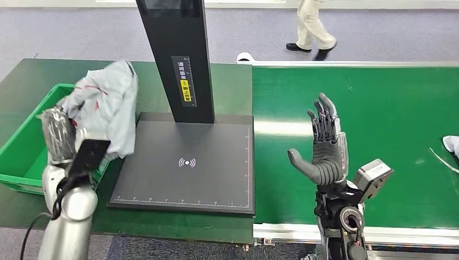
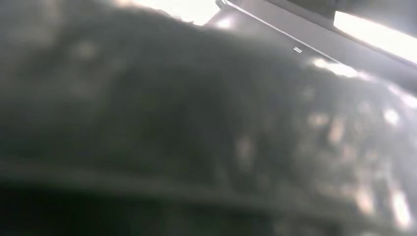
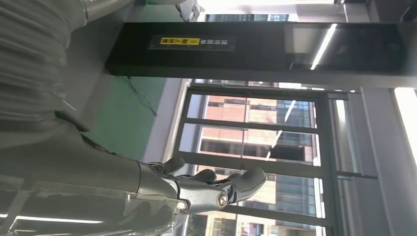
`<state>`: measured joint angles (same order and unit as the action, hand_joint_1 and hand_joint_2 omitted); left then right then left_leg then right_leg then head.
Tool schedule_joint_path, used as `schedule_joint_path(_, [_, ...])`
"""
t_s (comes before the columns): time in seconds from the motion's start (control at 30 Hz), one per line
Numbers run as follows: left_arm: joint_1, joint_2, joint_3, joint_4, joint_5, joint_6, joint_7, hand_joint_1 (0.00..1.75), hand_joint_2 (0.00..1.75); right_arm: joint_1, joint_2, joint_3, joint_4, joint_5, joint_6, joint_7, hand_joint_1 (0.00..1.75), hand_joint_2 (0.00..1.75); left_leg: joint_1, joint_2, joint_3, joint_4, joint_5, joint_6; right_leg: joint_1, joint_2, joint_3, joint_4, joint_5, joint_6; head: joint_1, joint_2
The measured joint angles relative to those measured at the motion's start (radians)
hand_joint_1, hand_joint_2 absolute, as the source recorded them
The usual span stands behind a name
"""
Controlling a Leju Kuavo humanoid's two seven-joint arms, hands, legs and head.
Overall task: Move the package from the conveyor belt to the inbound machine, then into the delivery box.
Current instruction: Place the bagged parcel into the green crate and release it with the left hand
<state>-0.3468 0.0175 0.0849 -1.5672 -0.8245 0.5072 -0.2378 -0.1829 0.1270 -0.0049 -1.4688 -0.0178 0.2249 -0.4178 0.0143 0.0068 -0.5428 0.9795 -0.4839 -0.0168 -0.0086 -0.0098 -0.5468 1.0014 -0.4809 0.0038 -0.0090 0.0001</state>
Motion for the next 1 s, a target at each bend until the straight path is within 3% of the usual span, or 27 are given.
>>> schedule_joint_path(0.17, [-0.286, 0.107, 0.127, 0.340, -0.115, 0.032, 0.076, 1.75, 1.75, 0.008, 0.000, 0.003, 0.016, -0.014, -0.013, 0.018, 0.00, 1.75, 0.000, 0.002, -0.001, 0.000, 0.001, -0.001, 0.001, 0.001, -0.002, 0.001, 0.002, -0.001, 0.000, 0.000])
schedule_joint_path(0.3, [-0.441, 0.175, 0.167, 0.590, -0.224, 0.071, 0.136, 1.75, 1.75, 0.010, 0.000, 0.006, 0.026, -0.021, -0.018, 0.024, 0.00, 1.75, 0.001, 0.003, -0.003, 0.000, 0.001, -0.001, 0.001, 0.002, -0.004, 0.001, 0.002, -0.001, 0.000, 0.000])
schedule_joint_path(0.47, [-0.527, 0.219, 0.177, 0.794, -0.304, 0.105, 0.173, 1.75, 1.75, 0.010, 0.000, 0.008, 0.038, -0.021, -0.019, 0.029, 0.00, 1.75, 0.000, 0.003, -0.007, 0.000, 0.001, -0.001, 0.000, 0.002, -0.008, 0.001, 0.002, -0.001, 0.000, 0.000])
schedule_joint_path(0.67, [-0.562, 0.229, 0.176, 0.904, -0.348, 0.118, 0.164, 1.74, 1.75, 0.010, 0.005, 0.013, 0.053, -0.008, -0.031, 0.035, 0.00, 1.75, 0.000, 0.003, -0.009, 0.001, 0.001, -0.001, 0.000, 0.002, -0.010, 0.001, 0.002, -0.001, 0.000, 0.000])
schedule_joint_path(0.73, [-0.567, 0.228, 0.173, 0.917, -0.377, 0.114, 0.181, 1.58, 1.75, 0.010, 0.008, 0.013, 0.057, -0.005, -0.032, 0.036, 0.00, 1.75, 0.000, 0.003, -0.009, 0.001, 0.001, -0.001, 0.001, 0.002, -0.010, 0.001, 0.002, -0.001, 0.000, 0.000])
schedule_joint_path(0.8, [-0.574, 0.228, 0.167, 0.927, -0.426, 0.097, 0.229, 0.71, 1.75, 0.010, 0.009, 0.012, 0.061, -0.001, -0.033, 0.038, 0.00, 1.75, 0.000, 0.003, -0.009, 0.001, 0.001, -0.001, 0.001, 0.002, -0.010, 0.001, 0.002, -0.001, 0.000, 0.000])
schedule_joint_path(0.87, [-0.582, 0.229, 0.159, 0.938, -0.480, 0.071, 0.291, 0.00, 1.75, 0.010, 0.010, 0.012, 0.065, 0.003, -0.033, 0.039, 0.00, 1.75, 0.000, 0.003, -0.009, 0.001, 0.001, -0.001, 0.001, 0.002, -0.011, 0.001, 0.002, -0.001, 0.000, 0.000])
schedule_joint_path(1.0, [-0.597, 0.238, 0.130, 0.956, -0.610, 0.052, 0.406, 0.00, 1.75, 0.010, 0.011, 0.012, 0.074, 0.008, -0.032, 0.040, 0.00, 1.75, 0.001, 0.003, -0.010, 0.000, 0.001, -0.001, 0.001, 0.002, -0.010, 0.001, 0.002, -0.001, 0.000, 0.000])
